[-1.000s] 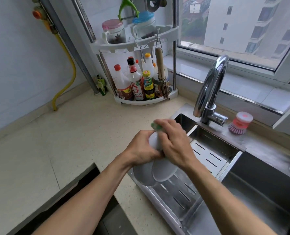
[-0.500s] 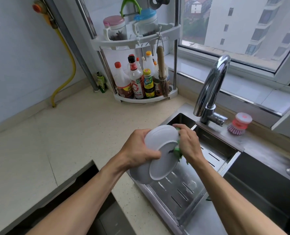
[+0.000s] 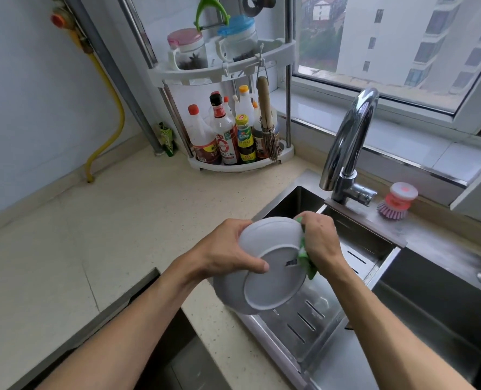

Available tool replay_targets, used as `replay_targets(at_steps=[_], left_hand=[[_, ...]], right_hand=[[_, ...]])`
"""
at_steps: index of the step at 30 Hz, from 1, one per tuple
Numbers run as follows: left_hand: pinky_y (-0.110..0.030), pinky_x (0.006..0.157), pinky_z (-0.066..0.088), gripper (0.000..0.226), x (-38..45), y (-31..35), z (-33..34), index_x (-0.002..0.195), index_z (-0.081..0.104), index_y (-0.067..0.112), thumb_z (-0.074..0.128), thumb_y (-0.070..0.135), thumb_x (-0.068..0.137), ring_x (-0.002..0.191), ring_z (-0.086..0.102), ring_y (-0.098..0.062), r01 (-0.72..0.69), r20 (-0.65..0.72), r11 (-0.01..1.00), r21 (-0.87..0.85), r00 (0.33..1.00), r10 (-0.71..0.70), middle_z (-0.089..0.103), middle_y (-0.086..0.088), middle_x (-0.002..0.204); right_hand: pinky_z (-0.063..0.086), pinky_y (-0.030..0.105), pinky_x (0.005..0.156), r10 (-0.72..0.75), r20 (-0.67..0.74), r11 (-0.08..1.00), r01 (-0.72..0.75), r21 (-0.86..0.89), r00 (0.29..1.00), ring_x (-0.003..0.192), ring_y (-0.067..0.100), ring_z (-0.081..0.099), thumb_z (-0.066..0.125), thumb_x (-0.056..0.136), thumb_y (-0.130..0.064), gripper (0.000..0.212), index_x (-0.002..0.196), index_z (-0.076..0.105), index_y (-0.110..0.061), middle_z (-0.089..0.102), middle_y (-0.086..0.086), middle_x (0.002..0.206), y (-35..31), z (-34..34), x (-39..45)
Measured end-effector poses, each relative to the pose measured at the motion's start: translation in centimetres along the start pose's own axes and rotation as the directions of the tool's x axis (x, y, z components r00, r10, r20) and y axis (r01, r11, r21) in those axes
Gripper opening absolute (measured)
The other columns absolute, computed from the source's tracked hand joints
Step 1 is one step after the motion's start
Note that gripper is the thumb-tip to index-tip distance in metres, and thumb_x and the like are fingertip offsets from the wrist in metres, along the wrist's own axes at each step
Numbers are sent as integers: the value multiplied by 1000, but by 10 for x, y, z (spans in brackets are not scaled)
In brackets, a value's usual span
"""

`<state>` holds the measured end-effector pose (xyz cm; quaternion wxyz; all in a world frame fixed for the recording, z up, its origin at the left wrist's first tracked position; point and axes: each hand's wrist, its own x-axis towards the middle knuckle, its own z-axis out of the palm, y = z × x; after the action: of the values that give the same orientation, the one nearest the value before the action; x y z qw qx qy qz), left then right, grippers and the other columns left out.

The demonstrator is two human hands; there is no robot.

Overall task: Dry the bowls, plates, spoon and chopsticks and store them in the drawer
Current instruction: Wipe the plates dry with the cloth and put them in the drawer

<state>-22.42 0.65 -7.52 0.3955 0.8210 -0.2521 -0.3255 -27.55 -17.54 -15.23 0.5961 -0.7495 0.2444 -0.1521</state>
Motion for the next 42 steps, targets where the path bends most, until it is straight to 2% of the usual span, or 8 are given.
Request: replay_targets(at_steps=[6, 10, 14, 20, 25, 30, 36, 42], left_hand=[[-31, 69, 61, 42, 9, 15, 6, 100, 65, 22, 86, 10, 66, 84, 69, -19, -9, 10, 986, 165, 1000, 7, 67, -2, 96], [-34, 68, 61, 41, 11, 6, 8, 95, 66, 22, 86, 5, 64, 82, 70, -22, -29, -163, 997, 76, 986, 41, 69, -3, 92], [-38, 66, 62, 47, 12, 2, 13, 102, 70, 19, 84, 9, 58, 84, 69, -22, -41, -209, 998, 53, 977, 51, 71, -3, 94], [-29, 64, 58, 39, 14, 3, 22, 93, 66, 23, 86, 4, 65, 80, 69, -19, -54, -218, 999, 5, 975, 54, 70, 1, 90], [-36, 67, 61, 51, 3, -2, 21, 105, 70, 17, 83, 16, 56, 88, 69, -22, -98, -256, 993, -59, 963, 80, 70, -4, 99], [-44, 70, 61, 49, 9, 1, 22, 101, 70, 15, 82, 18, 54, 86, 69, -28, -72, -287, 993, -97, 957, 41, 71, -8, 96], [-38, 69, 61, 43, 13, -1, 18, 101, 69, 11, 85, 1, 63, 94, 71, -30, -140, -516, 856, -498, 841, -163, 74, -9, 101], [-30, 63, 56, 35, 26, 1, 29, 97, 66, 16, 79, -4, 71, 87, 69, -24, -201, -610, 707, -678, 690, -389, 72, -6, 96]], right_hand=[[40, 34, 60, -259, 140, 933, 285, -218, 956, 61, 14, 48, 35, 84, -34, 32, 60, 51, -21, 53, -4, 64, -34, 5, 1], [44, 28, 81, -468, 143, 852, 488, -190, 872, 96, 13, 56, 34, 97, -35, 37, 117, 62, -19, 60, -6, 111, -18, 14, -11], [44, 25, 76, -88, 75, 996, 87, 14, 993, 99, 18, 58, 31, 89, -37, 47, 120, 61, -20, 63, 0, 110, 6, 3, 3], [43, 24, 92, -426, 37, 902, 427, -61, 904, 109, 11, 54, 35, 92, -25, 42, 122, 64, -16, 57, -6, 123, -14, 29, -20], [45, 21, 75, -59, 6, 997, 58, 51, 998, 93, 14, 58, 31, 84, -31, 45, 111, 66, -22, 66, 3, 110, 6, 4, 3], [44, 24, 91, -334, 30, 941, 335, -53, 942, 113, 11, 53, 34, 92, -26, 46, 128, 61, -16, 56, -1, 130, -4, 16, -3], [39, 34, 103, 100, -28, 988, -96, 118, 995, 127, 16, 47, 30, 98, -39, 53, 146, 44, -21, 48, 4, 147, 26, 13, -14], [21, 43, 124, -256, 27, 948, 256, -190, 966, 152, 22, 17, 24, 98, -36, 62, 156, 29, -18, 20, 5, 164, 3, 44, -59]])
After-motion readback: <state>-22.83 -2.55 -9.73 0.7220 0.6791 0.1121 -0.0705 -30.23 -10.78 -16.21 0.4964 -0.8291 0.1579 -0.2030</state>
